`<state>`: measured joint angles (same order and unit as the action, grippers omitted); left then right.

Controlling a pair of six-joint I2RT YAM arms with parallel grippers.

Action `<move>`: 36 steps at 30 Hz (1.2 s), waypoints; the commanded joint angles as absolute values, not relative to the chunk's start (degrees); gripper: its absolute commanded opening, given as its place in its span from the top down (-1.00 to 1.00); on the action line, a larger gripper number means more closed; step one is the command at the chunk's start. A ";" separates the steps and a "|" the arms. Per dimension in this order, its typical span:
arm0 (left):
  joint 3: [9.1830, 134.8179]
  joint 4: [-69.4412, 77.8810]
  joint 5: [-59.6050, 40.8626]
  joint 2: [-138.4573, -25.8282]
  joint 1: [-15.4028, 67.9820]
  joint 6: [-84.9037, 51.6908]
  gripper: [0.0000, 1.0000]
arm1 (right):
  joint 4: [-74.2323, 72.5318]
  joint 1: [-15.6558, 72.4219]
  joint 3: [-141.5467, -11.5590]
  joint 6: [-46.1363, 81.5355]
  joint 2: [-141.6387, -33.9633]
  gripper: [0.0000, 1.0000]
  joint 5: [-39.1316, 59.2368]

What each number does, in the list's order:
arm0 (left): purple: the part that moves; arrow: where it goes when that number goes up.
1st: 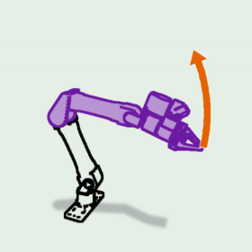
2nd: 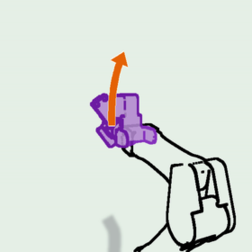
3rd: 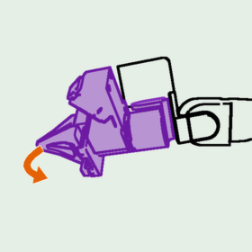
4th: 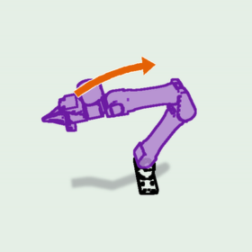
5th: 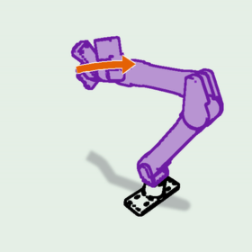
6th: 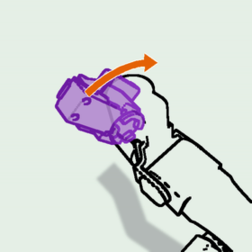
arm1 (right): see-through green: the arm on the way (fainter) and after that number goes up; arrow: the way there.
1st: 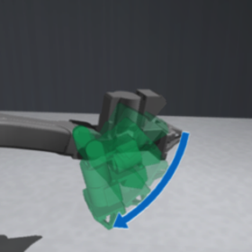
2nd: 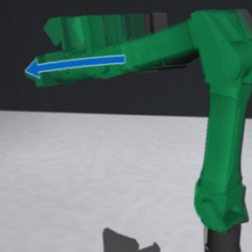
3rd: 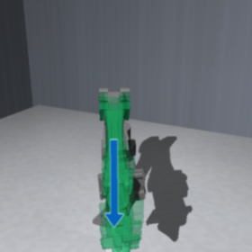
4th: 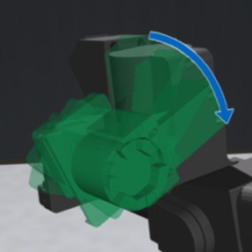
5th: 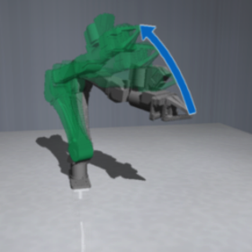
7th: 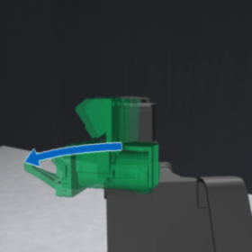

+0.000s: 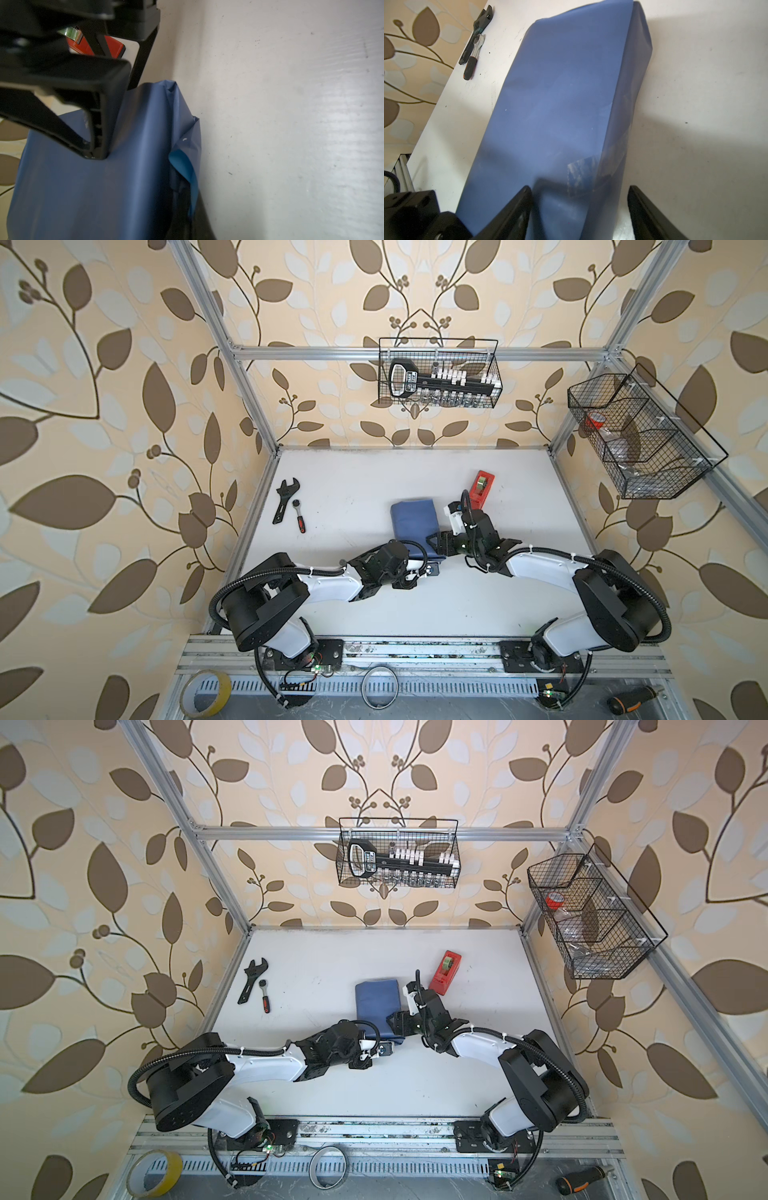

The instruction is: Wrap the gift box in paper

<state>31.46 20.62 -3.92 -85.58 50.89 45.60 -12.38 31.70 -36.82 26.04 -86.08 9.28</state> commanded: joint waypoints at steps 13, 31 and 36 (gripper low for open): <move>31.87 25.25 -3.22 -85.07 50.63 45.20 1.00 | -5.28 31.46 -35.75 22.70 -87.72 -0.46 7.17; 29.06 30.52 -4.01 -86.94 50.05 41.55 1.00 | -4.62 31.38 -36.30 21.71 -86.18 -0.49 8.00; 28.95 29.99 -4.09 -86.62 50.01 41.64 1.00 | -3.74 31.42 -37.65 21.40 -83.51 -0.54 9.22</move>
<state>29.21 26.83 -2.90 -86.85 50.52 42.00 -10.39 31.68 -36.88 23.68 -84.73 9.26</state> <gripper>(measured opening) 0.047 0.767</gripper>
